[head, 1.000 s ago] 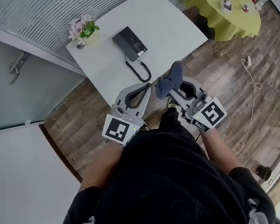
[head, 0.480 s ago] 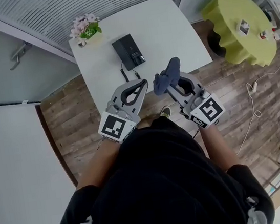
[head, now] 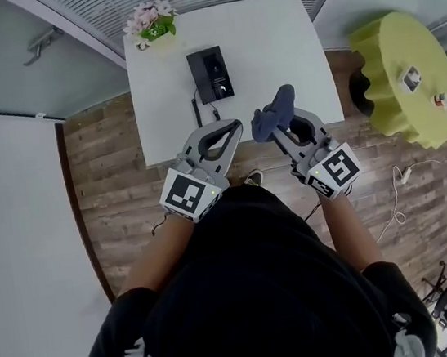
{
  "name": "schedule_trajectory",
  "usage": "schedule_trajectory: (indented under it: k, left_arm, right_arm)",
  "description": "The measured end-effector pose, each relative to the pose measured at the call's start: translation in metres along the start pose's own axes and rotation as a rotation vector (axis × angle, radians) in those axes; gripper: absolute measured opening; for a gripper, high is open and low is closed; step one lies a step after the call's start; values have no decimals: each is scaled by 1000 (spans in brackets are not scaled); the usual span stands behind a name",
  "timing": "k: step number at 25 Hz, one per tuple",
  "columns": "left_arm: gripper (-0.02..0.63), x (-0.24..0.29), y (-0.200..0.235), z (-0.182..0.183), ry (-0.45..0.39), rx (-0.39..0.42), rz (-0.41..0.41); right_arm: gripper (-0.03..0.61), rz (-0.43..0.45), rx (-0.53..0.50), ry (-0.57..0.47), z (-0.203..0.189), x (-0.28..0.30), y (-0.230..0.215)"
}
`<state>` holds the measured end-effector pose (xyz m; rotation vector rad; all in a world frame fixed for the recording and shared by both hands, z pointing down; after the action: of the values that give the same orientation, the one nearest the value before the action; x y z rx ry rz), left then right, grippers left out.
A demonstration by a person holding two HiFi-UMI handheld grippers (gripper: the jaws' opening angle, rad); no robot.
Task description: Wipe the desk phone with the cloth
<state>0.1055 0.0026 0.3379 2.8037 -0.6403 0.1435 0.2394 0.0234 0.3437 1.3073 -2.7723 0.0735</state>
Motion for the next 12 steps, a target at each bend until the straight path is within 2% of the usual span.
schedule_trajectory:
  k: [4,12]
  left_arm:
    - [11,4,8,-3,-11,-31,36]
    - [11,11,57,-13,12,-26,79]
  right_arm:
    - [95,25,22,10,-9,12,-8]
    - [95,42,26,76,-24,54,-24]
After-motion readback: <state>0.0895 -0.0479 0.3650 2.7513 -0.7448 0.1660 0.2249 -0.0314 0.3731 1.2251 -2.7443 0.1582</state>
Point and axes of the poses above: the fingertips, and each gripper's own axes: x forward along the fingers, y to its left, z out of its top, the point moved 5 cm from there along -x, backward along the fingers, and after that the axes turned 9 degrees about -x, right-handed, at the moved point
